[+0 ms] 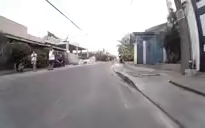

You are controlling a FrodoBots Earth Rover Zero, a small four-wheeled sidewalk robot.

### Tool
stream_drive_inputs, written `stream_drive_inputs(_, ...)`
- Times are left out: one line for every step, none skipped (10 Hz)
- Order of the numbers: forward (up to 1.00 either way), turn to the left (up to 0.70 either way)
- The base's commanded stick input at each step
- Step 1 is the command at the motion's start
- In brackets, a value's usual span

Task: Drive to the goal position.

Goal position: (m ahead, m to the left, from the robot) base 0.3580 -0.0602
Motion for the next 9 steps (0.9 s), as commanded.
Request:
stream_drive_inputs(0.99, -0.01)
stream_drive_inputs(0.99, -0.01)
stream_drive_inputs(0.99, -0.01)
stream_drive_inputs(0.99, -0.01)
stream_drive_inputs(0.99, -0.01)
stream_drive_inputs(0.99, -0.01)
stream_drive_inputs(0.99, -0.01)
stream_drive_inputs(0.99, -0.01)
stream_drive_inputs(0.99, -0.01)
